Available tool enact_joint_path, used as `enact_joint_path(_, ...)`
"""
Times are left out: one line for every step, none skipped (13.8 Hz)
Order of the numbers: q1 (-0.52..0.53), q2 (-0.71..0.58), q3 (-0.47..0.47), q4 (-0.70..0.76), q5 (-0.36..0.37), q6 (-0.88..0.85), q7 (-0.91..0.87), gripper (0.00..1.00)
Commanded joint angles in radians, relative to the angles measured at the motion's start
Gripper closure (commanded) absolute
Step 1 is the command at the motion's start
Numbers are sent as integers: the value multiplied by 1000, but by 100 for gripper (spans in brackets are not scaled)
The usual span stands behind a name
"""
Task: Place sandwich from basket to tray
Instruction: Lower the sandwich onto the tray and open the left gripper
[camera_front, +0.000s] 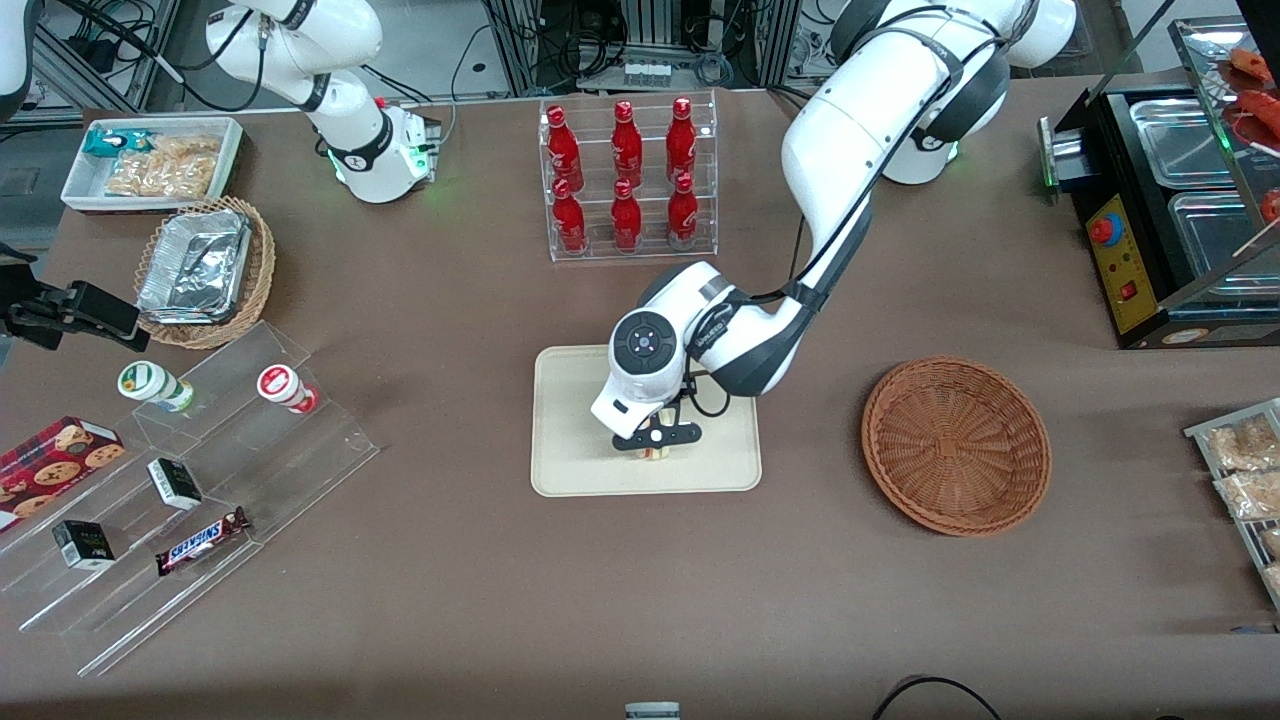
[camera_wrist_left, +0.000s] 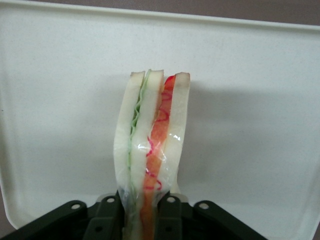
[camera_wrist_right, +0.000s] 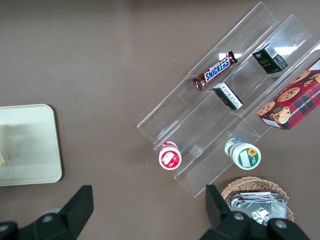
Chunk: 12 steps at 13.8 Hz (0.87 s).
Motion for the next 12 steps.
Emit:
enact_joint_path(-15,19,11,42,10,-19,-21,23)
enact_joint_path(-15,19,11,42,12,-19,-18,4)
enact_joint_path(-15,16,14,42,13,-19,-16,0)
enact_joint_path(-13,12,16,42,13,-20,-16,0)
enact_joint_path(-7,4,17,42,13,-23,-16,0)
enact_joint_path(-4,-8,31,44,13,-34,-18,0)
enact_joint_path(-4,-40,60,42,12,-54,-16,0)
enact_joint_path(-2,-75,89,42,9,-106,-16,0)
enact_joint_path(16,-114,105,39,6,-141,-12,0)
enact_joint_path(58,-161,106,33,1,-166,-10,0)
enact_joint_path(108,-204,102,24,0,-204,-7,0)
enact_joint_path(138,-242,102,18,0,-256,10,0)
